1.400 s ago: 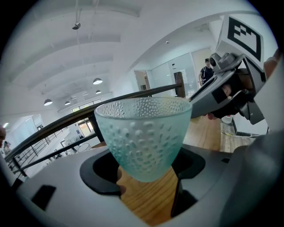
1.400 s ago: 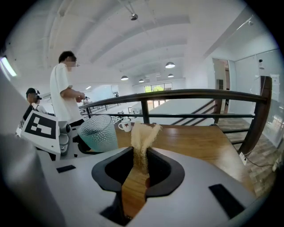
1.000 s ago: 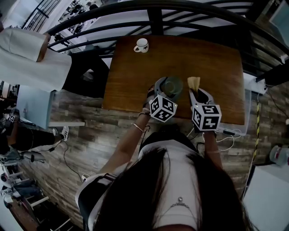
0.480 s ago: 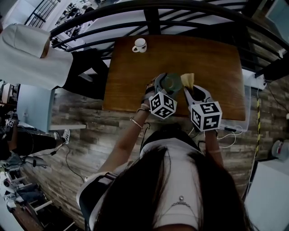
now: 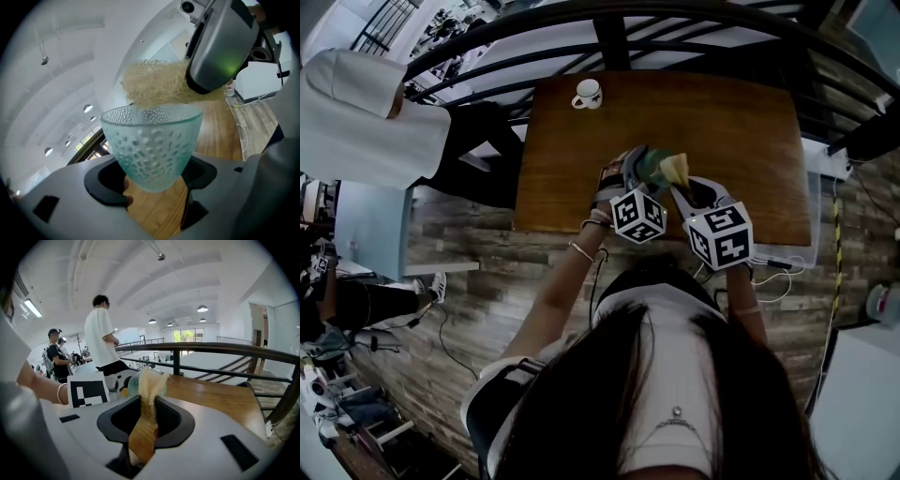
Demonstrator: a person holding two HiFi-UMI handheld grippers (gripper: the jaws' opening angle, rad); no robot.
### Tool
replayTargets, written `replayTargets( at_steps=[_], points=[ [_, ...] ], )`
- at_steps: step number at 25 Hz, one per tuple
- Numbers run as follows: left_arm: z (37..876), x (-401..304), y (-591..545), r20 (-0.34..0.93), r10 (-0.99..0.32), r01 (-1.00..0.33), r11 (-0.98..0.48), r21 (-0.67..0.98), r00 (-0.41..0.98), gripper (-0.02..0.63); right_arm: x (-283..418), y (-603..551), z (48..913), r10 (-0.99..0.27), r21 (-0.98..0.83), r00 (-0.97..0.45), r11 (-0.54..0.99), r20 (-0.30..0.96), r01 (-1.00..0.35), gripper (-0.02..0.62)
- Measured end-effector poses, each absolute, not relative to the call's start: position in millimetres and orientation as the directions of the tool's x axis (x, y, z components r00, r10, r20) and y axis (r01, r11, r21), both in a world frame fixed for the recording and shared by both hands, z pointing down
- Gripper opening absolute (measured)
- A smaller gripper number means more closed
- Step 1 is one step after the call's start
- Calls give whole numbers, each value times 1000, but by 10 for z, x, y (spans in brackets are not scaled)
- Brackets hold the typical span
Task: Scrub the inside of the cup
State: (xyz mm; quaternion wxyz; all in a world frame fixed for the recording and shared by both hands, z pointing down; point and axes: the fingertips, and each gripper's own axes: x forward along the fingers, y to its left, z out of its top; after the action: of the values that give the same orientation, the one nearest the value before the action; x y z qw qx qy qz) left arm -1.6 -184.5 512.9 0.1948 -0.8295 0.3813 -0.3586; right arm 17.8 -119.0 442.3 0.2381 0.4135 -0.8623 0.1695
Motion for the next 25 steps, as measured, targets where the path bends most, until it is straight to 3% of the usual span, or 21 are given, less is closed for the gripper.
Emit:
replayTargets(
  at_steps=[13, 25],
  points=[
    [4967, 75, -1861, 369, -826, -354, -528, -772, 427, 353, 138, -1159, 4510, -553, -92, -558, 654, 619, -751, 102],
    [4888, 63, -1815, 317, -845, -260, -452, -853, 430, 353, 2, -1115, 4559, -451, -209, -619, 674, 643, -708, 103]
  ],
)
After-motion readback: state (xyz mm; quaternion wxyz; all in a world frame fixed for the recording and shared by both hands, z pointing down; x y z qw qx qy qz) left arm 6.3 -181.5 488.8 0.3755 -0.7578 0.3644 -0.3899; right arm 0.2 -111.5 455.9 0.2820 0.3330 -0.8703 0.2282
